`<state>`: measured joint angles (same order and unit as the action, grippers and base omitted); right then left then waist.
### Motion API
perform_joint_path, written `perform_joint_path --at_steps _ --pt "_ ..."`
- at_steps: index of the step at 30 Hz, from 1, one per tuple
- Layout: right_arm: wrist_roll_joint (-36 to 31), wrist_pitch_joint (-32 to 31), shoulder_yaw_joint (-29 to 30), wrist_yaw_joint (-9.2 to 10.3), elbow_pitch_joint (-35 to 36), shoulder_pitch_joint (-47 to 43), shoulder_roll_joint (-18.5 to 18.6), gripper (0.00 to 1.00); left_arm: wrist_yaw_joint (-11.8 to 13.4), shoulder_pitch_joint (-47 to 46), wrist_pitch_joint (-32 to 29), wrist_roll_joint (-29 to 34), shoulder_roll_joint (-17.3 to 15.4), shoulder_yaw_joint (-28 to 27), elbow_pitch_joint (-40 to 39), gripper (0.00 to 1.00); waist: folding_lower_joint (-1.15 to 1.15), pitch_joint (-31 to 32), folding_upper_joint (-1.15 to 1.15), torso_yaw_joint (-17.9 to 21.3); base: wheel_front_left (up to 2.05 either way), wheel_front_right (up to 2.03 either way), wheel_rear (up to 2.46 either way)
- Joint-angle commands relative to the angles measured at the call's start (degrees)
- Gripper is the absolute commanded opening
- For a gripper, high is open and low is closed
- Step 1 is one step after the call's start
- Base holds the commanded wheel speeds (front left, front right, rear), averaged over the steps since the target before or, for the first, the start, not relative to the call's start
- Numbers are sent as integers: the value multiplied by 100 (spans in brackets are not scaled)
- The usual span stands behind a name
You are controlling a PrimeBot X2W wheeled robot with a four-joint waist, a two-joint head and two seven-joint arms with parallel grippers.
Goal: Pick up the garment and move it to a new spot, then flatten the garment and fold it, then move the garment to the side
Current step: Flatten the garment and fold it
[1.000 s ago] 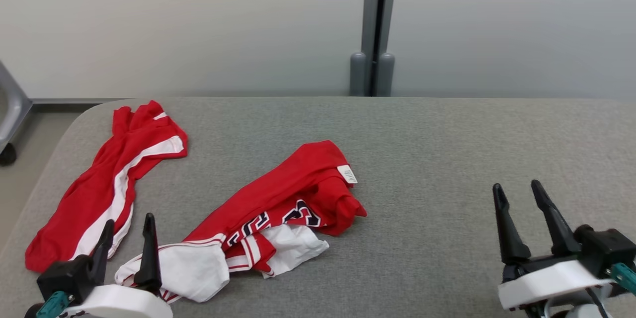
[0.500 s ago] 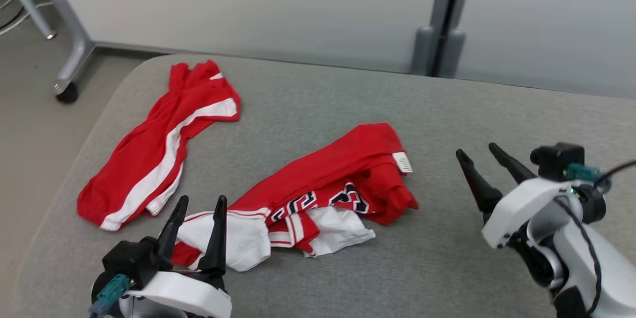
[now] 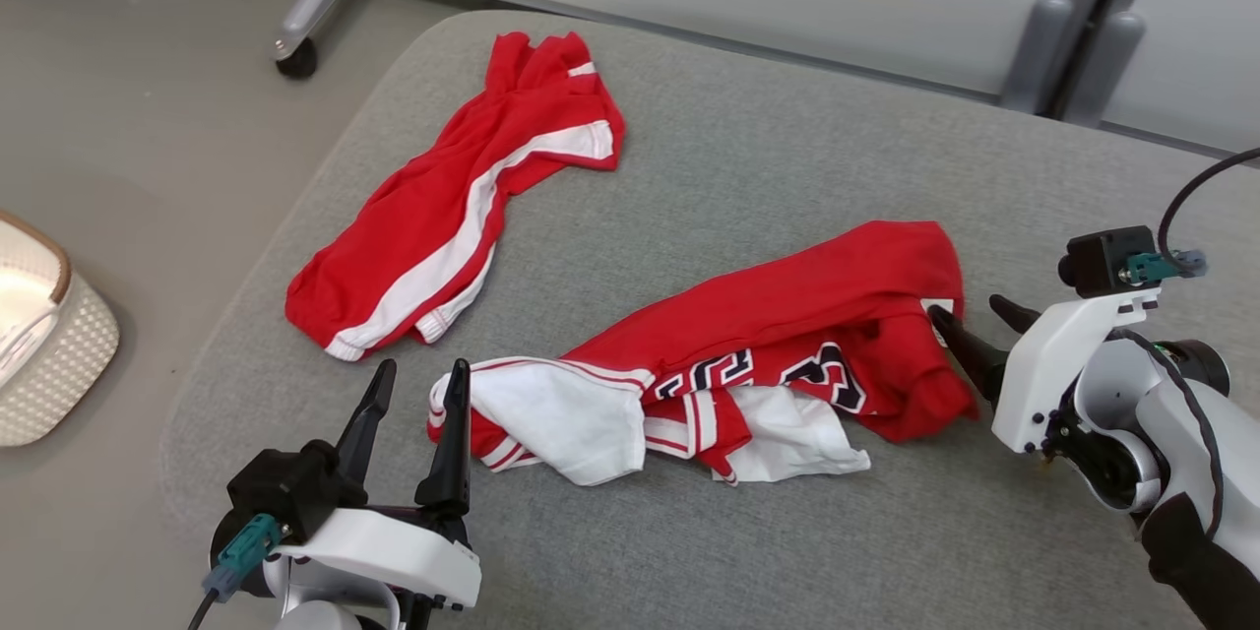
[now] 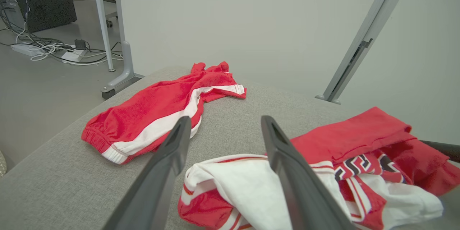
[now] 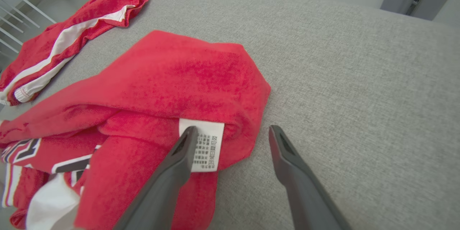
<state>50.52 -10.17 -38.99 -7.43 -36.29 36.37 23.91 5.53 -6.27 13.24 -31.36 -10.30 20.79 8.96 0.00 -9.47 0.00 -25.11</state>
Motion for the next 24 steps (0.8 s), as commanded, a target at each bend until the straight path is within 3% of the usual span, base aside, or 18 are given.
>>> perform_joint_path --at_steps 1,6,7,8,9,16,24 --pt "55 -19 -58 -11 -82 109 102 100 -36 -120 39 -37 1 -10 11 100 0 -99 0 -125 0 0 0" --pt "239 56 -395 -11 -322 348 154 100 -47 -173 76 -36 45 -17 71 100 0 -227 0 -266 0 0 0" --pt "265 107 -452 -11 -358 405 168 95 -49 -178 83 -37 49 -20 84 100 0 -242 0 -279 0 0 0" --pt "301 165 -505 -11 -391 449 178 40 -51 -185 91 -39 56 -23 96 100 0 -250 0 -286 0 0 0" --pt "348 218 -553 -11 -425 468 181 0 -55 -190 91 -41 58 -30 110 100 0 -255 0 -288 0 0 0" --pt "595 716 -893 -11 -477 534 199 0 -31 -120 103 -63 21 -56 238 100 0 1 0 -80 0 0 0" --pt "767 1299 -1270 -11 -136 257 392 0 28 118 1 -96 -167 -94 226 100 0 714 0 576 0 0 0"
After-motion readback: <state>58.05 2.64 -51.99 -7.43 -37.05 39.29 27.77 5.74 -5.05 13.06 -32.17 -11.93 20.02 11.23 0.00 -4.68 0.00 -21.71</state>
